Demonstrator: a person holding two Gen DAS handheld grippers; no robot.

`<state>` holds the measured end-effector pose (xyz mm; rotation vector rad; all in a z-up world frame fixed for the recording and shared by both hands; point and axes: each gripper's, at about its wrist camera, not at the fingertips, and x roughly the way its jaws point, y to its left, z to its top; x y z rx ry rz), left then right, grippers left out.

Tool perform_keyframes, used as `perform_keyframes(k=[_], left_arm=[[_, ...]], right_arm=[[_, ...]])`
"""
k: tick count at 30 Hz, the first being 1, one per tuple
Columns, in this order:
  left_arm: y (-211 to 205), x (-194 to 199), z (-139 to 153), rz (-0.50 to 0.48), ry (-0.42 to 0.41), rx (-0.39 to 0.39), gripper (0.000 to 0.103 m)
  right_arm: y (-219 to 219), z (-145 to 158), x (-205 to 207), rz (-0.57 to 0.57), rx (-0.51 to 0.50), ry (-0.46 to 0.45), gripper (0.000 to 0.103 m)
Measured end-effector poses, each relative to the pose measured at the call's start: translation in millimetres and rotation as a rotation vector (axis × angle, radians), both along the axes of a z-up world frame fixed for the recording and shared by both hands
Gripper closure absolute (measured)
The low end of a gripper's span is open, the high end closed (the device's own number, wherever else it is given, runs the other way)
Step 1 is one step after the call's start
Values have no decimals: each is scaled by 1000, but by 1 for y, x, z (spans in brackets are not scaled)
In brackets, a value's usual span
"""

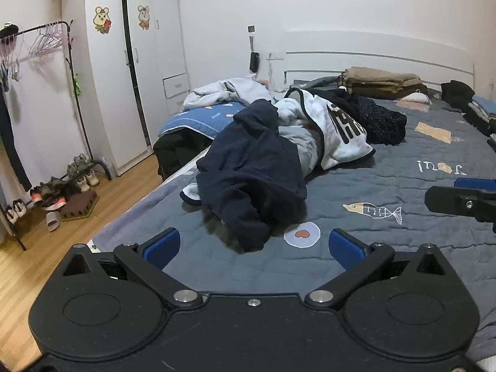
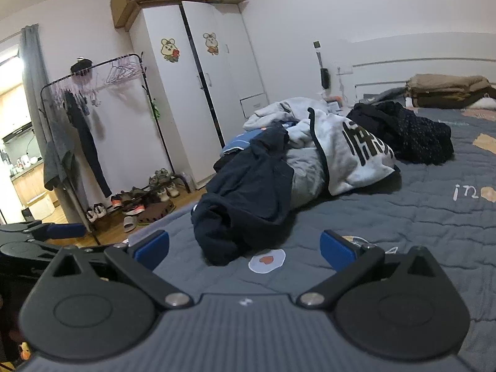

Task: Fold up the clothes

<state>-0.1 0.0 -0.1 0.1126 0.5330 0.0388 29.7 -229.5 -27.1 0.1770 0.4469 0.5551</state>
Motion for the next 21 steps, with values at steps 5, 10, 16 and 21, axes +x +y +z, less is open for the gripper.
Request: perform_keyframes(k=[5, 10, 16, 21], left_arm=[[0, -2, 0, -6, 2, -1, 0], [-1, -5, 2, 4, -18, 11, 0], [3, -6, 0, 13, -26, -5, 0], [3, -7, 0, 14, -28, 7, 0]], right_arm=[[-1, 0, -2, -2, 5, -15, 0], [2, 1, -4, 2, -7, -8, 0], [2, -1, -2, -3, 12, -4, 0], [3, -2, -1, -1, 10, -8, 0]])
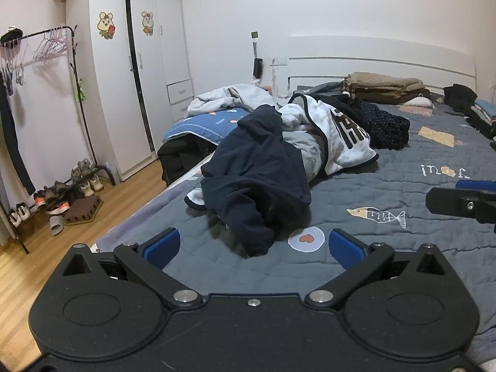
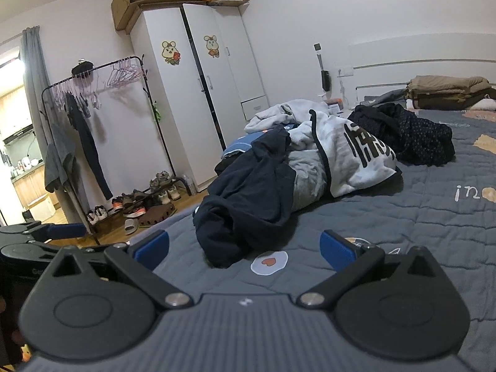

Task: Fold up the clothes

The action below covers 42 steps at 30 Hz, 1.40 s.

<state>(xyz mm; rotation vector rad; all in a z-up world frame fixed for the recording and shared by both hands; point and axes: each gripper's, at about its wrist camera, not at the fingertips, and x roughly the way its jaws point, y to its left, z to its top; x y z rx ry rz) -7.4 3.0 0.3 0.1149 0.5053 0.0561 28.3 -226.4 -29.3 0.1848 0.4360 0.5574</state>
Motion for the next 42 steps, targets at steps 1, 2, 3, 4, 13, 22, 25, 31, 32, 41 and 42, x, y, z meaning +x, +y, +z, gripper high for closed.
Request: perform_keyframes(k=[1, 2, 3, 4, 13, 22, 25, 31, 32, 41, 42], left_arm=[[0, 0, 0, 1, 1, 0, 0], [0, 0, 0, 1, 3, 0, 0], [0, 1, -1, 2, 5, -1, 0], [0, 1, -1, 1, 5, -1, 0], [1, 2, -2, 2, 6, 11, 0], [1, 2, -3, -1, 6, 10, 0], [2, 3, -3, 2, 9, 8, 0], [2, 2, -1, 4, 2, 9, 0], [3, 2, -1, 3, 2, 10, 0], [14, 5, 6, 4, -2, -23, 0], [17, 7, 7, 2, -1, -34, 0]], right_arm=[[0, 0, 0, 1, -2, -1, 0], [0, 0, 0, 1, -2, -1, 0], [0, 0, 0, 1, 0, -1, 0], [0, -1, -1, 2, 1, -1, 0], [1, -1, 0, 0, -1, -2, 0], [1, -2, 0, 1, -3, -2, 0], [1, -2, 0, 2, -1, -1, 0], [2, -2, 2, 6, -1, 10, 0], [2, -2, 2, 8, 1, 12, 0], [10, -7, 12, 24, -1, 51, 0], [12, -7, 13, 28, -9, 51, 0]])
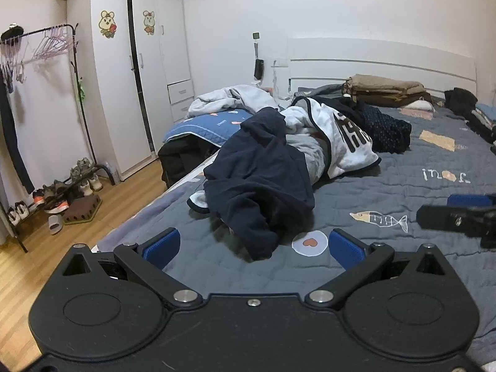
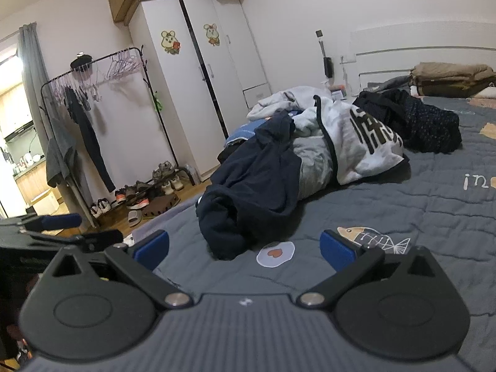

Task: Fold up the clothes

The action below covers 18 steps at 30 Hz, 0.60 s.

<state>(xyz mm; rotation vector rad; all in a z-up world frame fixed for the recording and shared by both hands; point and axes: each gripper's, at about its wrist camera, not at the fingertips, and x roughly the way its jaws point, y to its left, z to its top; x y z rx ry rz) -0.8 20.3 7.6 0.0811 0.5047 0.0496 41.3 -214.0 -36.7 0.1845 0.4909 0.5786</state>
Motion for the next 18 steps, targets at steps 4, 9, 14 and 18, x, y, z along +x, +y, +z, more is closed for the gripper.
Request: perform_keyframes(k=[4, 9, 14, 18], left_arm=[[18, 10, 1, -22, 18, -75, 0], [39, 32, -1, -17, 9, -91, 0], [60, 60, -6, -19, -11, -86, 0], [78, 71, -15, -15, -26, -106, 0]], right_arm=[[10, 0, 11, 9, -18, -4, 0], [27, 2, 36, 13, -45, 6, 0], [53, -7, 74, 39, -101, -5, 0], [80, -24, 110, 80, -136, -20, 0]])
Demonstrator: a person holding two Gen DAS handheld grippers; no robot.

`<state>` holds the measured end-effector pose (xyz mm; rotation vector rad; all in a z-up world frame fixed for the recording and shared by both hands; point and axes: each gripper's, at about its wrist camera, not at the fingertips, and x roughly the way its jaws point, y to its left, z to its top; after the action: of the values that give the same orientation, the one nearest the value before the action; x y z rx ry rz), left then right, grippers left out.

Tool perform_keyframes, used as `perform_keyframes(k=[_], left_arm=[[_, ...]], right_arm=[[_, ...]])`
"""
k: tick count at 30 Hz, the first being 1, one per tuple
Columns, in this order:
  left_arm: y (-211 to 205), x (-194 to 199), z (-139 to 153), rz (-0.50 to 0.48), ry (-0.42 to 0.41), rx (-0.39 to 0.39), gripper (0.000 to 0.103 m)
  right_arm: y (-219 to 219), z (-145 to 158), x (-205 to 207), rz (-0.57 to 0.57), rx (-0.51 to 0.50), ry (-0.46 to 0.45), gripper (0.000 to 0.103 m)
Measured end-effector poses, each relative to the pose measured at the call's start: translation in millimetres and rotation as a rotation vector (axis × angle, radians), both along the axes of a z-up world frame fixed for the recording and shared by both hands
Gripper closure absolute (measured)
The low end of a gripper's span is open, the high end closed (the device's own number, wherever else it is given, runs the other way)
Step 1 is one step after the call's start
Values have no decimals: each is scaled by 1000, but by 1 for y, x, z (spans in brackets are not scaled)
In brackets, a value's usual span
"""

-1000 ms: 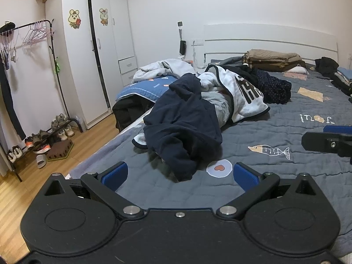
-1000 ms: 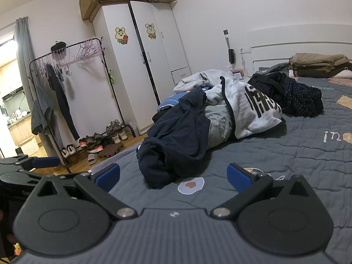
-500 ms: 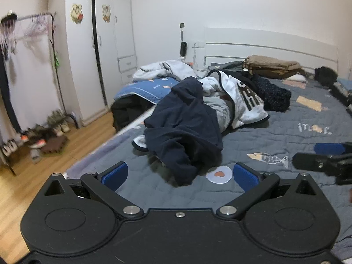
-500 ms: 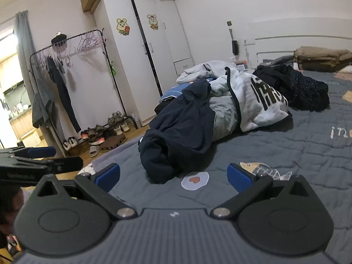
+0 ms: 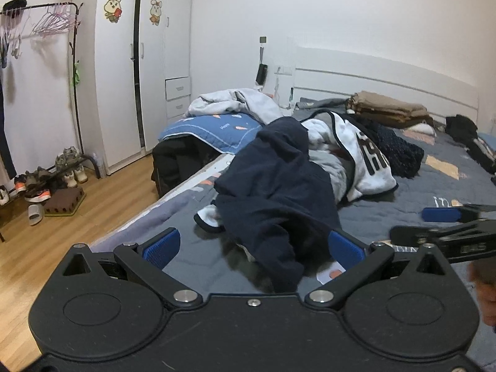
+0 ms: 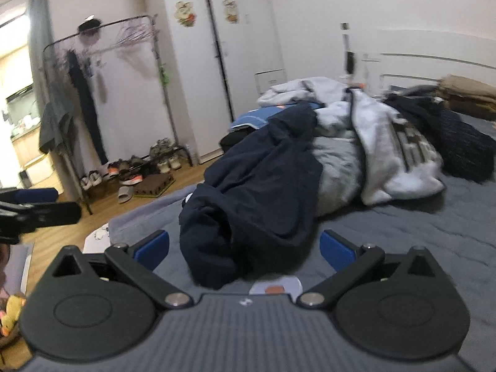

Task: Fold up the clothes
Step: 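Grasp the navy sweatshirt with the right tool while the left tool approaches it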

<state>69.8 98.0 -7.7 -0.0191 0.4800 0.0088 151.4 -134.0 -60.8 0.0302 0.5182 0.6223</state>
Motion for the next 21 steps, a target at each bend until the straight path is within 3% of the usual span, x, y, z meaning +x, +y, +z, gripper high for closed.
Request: perform_keyframes(k=[8, 11, 12, 13, 14, 15, 18, 21], left_arm=[[32, 14, -25, 24, 18, -47, 0], [47, 15, -31, 38, 26, -86, 0], [51, 15, -32, 45, 29, -96, 0], [54, 16, -34, 52, 31, -105, 0], [57, 15, -34, 56, 32, -108, 0], [58, 14, -34, 58, 31, -107, 0], [60, 10, -31, 63, 22, -100, 0], [58, 7, -22, 53, 2, -85, 0]], right_arm=[[73, -39, 58, 86, -101, -22, 4], [94, -53, 71, 92, -171, -33, 13], [97, -57, 75, 82, -182, -19, 30], [100, -60, 79, 72, -194, -5, 55], [103, -64, 83, 61, -203, 9, 67], [102, -66, 86, 37, -195, 17, 87], [90, -64, 87, 3, -133, 33, 96], [73, -47, 67, -26, -74, 0, 97]])
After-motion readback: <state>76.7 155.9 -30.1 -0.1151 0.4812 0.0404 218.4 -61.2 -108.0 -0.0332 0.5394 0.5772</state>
